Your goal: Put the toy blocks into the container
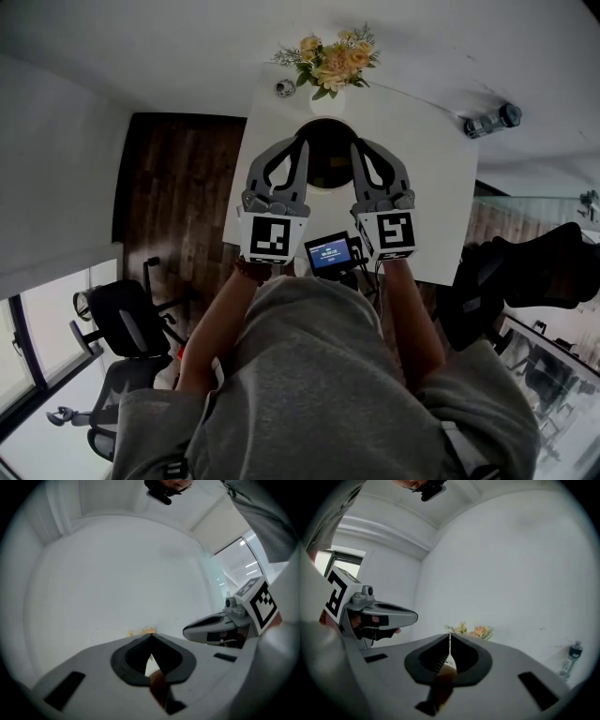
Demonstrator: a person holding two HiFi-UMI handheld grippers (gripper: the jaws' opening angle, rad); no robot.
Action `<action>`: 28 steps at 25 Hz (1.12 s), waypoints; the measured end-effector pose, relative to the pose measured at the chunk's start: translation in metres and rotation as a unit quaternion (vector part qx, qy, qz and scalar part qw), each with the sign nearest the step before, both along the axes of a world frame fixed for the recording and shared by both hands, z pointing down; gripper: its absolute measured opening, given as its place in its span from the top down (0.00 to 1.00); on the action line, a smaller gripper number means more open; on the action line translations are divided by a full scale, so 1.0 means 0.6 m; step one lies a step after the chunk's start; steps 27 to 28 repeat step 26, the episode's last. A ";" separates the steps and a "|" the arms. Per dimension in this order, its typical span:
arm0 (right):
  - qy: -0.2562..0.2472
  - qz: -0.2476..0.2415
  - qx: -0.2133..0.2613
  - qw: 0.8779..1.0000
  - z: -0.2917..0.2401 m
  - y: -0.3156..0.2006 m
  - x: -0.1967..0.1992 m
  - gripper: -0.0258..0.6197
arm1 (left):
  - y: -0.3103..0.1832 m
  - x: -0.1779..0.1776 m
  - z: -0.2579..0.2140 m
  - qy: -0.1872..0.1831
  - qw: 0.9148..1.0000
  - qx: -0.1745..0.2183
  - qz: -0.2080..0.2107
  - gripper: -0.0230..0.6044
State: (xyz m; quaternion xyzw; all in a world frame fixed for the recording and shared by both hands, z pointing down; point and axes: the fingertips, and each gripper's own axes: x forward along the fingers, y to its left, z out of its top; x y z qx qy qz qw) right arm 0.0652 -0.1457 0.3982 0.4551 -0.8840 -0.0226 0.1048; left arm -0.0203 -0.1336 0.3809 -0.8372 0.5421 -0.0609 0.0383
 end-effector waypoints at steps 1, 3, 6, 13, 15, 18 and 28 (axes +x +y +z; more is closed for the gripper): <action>0.002 -0.001 -0.002 1.000 0.003 0.001 0.000 0.94 | 0.001 0.000 0.004 0.001 1.000 -0.003 0.000 0.95; 0.004 -0.004 -0.005 1.000 0.007 0.003 -0.001 0.95 | 0.003 0.001 0.010 0.001 1.000 -0.008 0.000 0.95; 0.009 -0.006 -0.009 1.000 0.012 0.006 -0.003 0.95 | 0.007 0.001 0.015 0.001 1.000 -0.013 0.001 0.95; 0.015 -0.006 -0.016 1.000 0.023 0.006 -0.003 0.95 | 0.011 -0.002 0.023 0.002 1.000 -0.019 -0.001 0.95; 0.016 -0.005 -0.018 1.000 0.026 0.006 -0.002 0.95 | 0.012 -0.003 0.026 0.002 1.000 -0.020 -0.001 0.95; 0.019 -0.005 -0.019 1.000 0.029 0.006 -0.001 0.95 | 0.013 -0.004 0.028 0.002 1.000 -0.023 -0.002 0.95; 0.024 -0.007 -0.027 0.999 0.041 0.008 -0.001 0.95 | 0.015 -0.010 0.036 0.000 1.000 -0.027 -0.005 0.95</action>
